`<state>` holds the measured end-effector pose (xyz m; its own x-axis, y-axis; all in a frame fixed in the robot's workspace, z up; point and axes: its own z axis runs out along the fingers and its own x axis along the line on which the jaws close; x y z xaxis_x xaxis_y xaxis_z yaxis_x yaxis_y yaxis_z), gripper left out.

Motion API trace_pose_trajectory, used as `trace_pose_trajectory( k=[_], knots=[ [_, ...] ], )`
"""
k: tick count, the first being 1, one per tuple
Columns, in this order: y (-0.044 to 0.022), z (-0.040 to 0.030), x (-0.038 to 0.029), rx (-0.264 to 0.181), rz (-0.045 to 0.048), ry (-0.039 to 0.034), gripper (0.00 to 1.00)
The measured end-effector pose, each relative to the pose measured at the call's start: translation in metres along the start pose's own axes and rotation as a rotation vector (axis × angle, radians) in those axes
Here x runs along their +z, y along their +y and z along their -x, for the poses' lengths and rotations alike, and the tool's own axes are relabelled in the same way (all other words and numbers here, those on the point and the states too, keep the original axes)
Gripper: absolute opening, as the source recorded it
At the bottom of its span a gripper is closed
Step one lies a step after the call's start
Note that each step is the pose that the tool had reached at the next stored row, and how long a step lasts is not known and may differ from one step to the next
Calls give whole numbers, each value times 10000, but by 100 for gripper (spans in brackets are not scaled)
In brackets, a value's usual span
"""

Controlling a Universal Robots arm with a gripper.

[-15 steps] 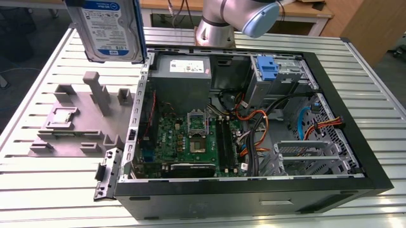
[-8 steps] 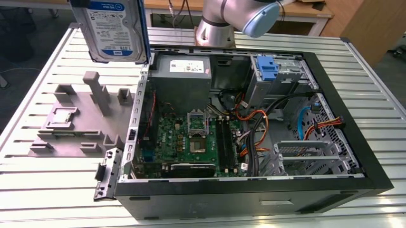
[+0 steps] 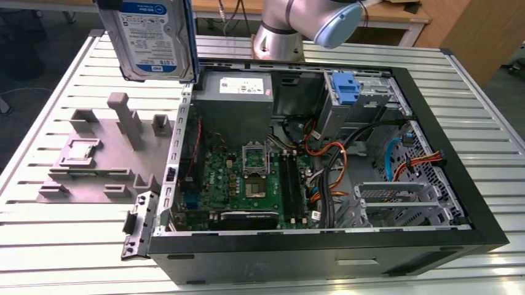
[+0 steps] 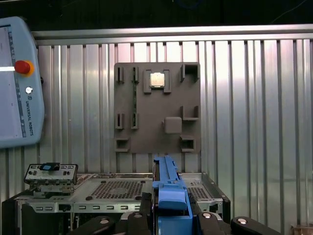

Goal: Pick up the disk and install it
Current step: 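Pick up the disk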

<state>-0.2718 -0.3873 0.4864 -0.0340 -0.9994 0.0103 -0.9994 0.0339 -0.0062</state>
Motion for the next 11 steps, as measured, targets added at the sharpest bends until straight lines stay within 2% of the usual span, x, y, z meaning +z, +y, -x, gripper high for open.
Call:
trace_pose_trajectory(
  k=[6,11],
  knots=[
    [-97,4,2,0,0,0,37],
    [-131,5,5,2,0,0,37]
  ],
)
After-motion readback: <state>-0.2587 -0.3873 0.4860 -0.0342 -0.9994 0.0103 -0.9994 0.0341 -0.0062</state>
